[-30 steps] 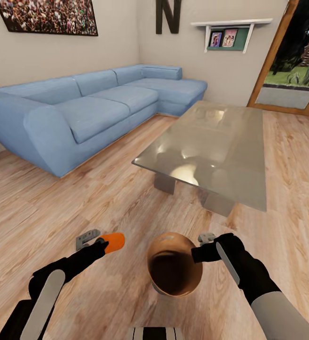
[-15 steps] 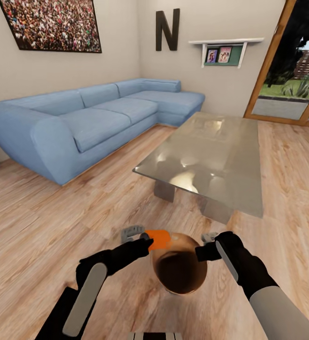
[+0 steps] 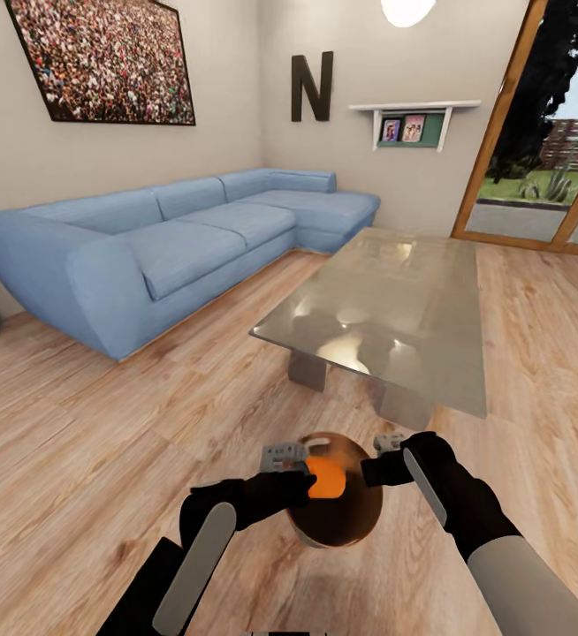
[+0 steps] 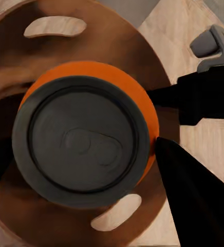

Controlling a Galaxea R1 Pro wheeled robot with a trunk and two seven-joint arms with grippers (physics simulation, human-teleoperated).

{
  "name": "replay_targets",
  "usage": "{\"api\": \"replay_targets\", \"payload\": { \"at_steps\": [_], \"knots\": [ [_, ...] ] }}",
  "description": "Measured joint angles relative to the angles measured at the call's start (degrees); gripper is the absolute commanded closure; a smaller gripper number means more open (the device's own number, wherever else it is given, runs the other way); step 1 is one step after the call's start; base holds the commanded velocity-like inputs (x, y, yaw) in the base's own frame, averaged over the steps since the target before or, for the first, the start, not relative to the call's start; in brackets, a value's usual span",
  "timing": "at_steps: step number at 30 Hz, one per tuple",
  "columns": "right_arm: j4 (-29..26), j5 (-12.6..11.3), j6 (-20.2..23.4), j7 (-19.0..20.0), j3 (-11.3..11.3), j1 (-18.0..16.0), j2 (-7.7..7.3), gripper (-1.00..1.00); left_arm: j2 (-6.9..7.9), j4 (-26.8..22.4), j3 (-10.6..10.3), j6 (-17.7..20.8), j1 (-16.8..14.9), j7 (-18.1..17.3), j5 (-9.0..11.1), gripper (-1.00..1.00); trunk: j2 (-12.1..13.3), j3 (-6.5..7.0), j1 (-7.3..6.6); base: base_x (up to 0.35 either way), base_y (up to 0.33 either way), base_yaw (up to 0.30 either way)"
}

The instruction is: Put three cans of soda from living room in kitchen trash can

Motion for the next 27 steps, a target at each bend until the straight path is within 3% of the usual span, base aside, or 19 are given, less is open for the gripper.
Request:
{"api": "replay_targets", "payload": {
  "at_steps": [5, 6, 9, 13, 17, 21, 24, 27],
  "knots": [
    [-0.7, 0.1, 0.0, 0.0, 0.0, 0.1, -0.16, 1.0, -0.07, 4.2, -3.0, -0.2, -0.7, 1.6, 0.0, 1.0, 0.0, 0.0, 0.0, 0.0, 0.0, 0.0],
    [-1.2, -0.1, 0.0, 0.0, 0.0, 0.1, -0.2, 1.0, -0.11, 5.2, -3.3, -0.3, -0.9, 1.7, 0.1, -1.0, 0.0, 0.0, 0.0, 0.0, 0.0, 0.0],
    [-2.5, 1.2, -0.1, -0.1, -0.1, 0.3, -0.23, 1.0, -0.2, 6.8, -3.6, -0.9, -1.4, 1.5, 1.4, -1.0, 0.0, 0.0, 0.0, 0.0, 0.0, 0.0],
    [-1.8, 1.0, -0.1, -0.1, -0.2, 0.3, -0.26, 1.0, -0.18, 7.3, -3.7, -1.0, -1.6, 1.6, 1.8, -1.0, 0.0, 0.0, 0.0, 0.0, 0.0, 0.0],
    [-3.3, 1.4, -0.1, -0.1, -0.2, 0.2, -0.23, 1.0, 0.44, 5.2, -3.3, -1.1, -1.5, 1.5, 0.1, -1.0, 0.0, 0.01, 0.0, 0.0, 0.0, -0.002],
    [-3.3, -1.4, 0.1, 0.2, -0.2, 0.3, -0.2, 1.0, 2.4, 0.1, -2.7, -3.7, 0.5, 1.6, -0.1, -1.0, 0.0, 0.0, 0.0, -0.002, 0.0, -0.125],
    [-3.3, 0.4, 0.0, 0.0, -0.3, 0.3, -0.15, 1.0, 4.62, -2.3, 0.2, -7.7, 2.0, 1.0, 0.2, -1.0, 0.0, 0.0, 0.0, -0.133, 0.0, -0.254],
    [-3.3, 1.0, -0.1, 0.0, -0.3, 0.3, -0.07, 1.0, 5.58, -3.6, 4.0, -9.0, 4.0, -0.4, 0.5, -1.0, 0.0, 0.0, 0.0, -0.25, 0.0, -0.283]
  ]
}}
